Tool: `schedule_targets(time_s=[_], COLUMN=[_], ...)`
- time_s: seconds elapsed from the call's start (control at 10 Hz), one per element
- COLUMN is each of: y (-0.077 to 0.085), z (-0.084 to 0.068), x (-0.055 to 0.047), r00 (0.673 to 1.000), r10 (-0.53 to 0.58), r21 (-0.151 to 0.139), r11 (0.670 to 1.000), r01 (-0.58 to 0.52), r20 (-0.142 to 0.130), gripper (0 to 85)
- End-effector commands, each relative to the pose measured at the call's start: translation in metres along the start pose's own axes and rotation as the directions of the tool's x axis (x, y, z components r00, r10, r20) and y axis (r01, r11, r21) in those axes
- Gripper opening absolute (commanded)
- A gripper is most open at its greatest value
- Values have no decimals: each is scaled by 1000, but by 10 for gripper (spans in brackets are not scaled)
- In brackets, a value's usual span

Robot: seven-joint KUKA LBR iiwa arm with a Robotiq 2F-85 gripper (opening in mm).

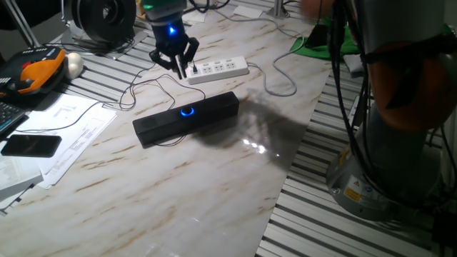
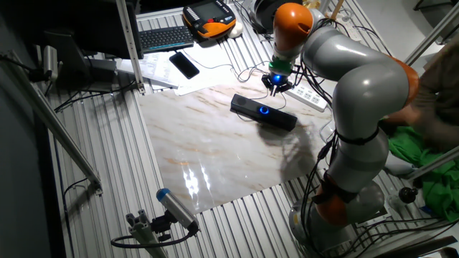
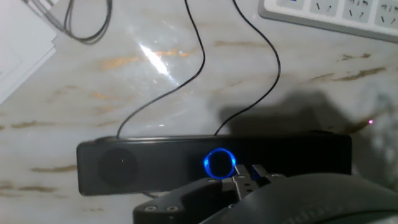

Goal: Turn the knob to decrease the volume of the speaker

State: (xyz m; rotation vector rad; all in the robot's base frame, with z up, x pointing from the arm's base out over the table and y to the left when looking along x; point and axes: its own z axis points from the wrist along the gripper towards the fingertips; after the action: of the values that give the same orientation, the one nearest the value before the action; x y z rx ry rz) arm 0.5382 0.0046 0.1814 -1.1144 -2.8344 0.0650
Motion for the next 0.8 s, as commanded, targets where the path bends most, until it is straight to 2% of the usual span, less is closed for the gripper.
schedule_targets(time_s=[0.0,0.1,0.4,0.7], y=[2,3,6,9], z=[5,10,26,41], x=[-1,-1,-1,-1], r00=[878,883,885,891], r10=[477,468,465,453], r21=[-23,-23,-28,-42], r11=[878,883,884,890], r01=[-478,-469,-466,-454], r20=[-34,-28,-32,-25], gripper=[170,340,340,340])
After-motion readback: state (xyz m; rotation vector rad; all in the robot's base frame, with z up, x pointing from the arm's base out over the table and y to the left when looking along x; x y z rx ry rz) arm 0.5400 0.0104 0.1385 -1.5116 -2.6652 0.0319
